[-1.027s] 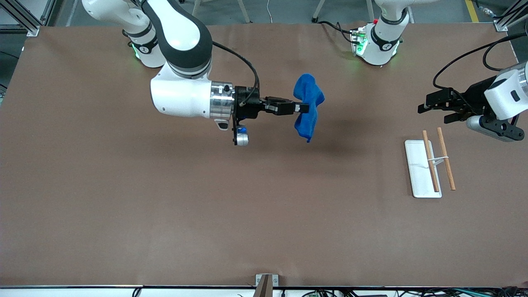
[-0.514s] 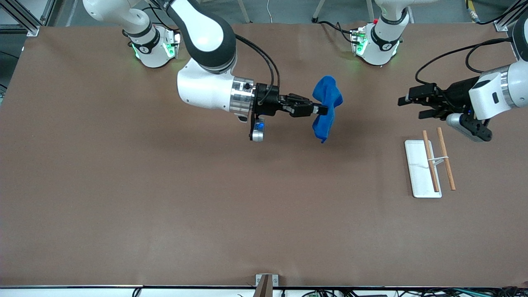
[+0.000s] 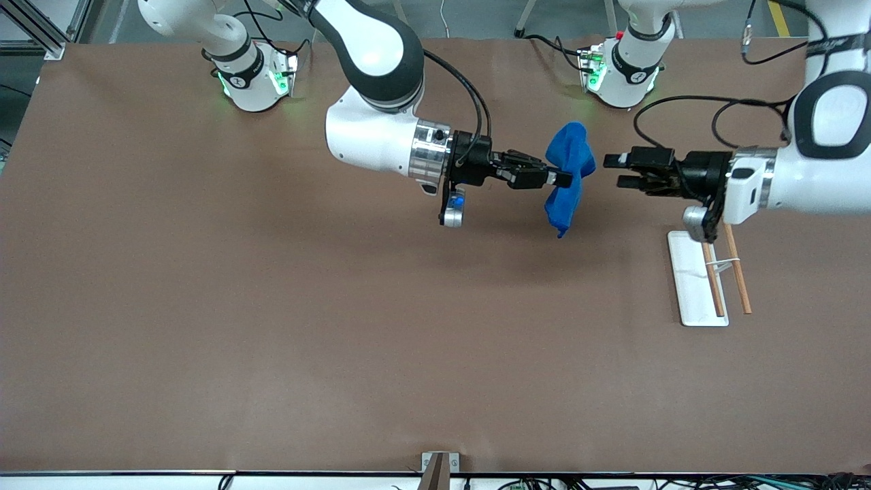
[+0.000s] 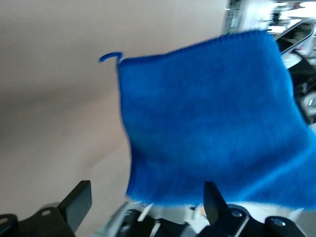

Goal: Right arm passes towel to left arm to hang
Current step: 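Carry the towel forward with the right gripper while the left gripper approaches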

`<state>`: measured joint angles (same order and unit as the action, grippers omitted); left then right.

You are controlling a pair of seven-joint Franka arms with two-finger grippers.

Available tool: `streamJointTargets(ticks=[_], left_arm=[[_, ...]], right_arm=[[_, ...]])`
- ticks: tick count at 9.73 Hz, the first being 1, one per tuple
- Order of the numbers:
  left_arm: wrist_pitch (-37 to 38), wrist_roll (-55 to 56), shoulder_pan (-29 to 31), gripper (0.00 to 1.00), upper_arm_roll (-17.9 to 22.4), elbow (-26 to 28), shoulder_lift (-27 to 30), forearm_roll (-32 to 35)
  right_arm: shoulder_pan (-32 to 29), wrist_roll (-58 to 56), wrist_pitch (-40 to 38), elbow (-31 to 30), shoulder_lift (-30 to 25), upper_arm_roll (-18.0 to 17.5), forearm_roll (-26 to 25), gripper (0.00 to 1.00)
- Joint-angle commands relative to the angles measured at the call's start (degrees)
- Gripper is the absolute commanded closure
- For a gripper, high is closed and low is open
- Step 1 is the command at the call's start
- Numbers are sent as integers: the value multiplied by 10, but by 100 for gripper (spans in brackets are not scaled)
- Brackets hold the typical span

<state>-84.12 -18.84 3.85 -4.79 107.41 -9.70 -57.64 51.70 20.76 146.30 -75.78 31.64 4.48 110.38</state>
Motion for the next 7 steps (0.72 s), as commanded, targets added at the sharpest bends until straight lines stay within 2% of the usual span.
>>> streamJointTargets(ticks=[1,4,6,7], left_arm=[[4,-51,5,0,-1,31,-37,-67],[7,-140,7,0,0,111,-47,-198],[18,-209,9,2,-1,157,-44,-242],[25,-240,19,21,-1,181,-41,-282]], right_arm=[[11,2,11,16,8,7,16,98],[12,2,11,16,8,8,15,98],[14,-1,13,16,8,8,15,98],[16,-1,19,16,8,8,15,98]])
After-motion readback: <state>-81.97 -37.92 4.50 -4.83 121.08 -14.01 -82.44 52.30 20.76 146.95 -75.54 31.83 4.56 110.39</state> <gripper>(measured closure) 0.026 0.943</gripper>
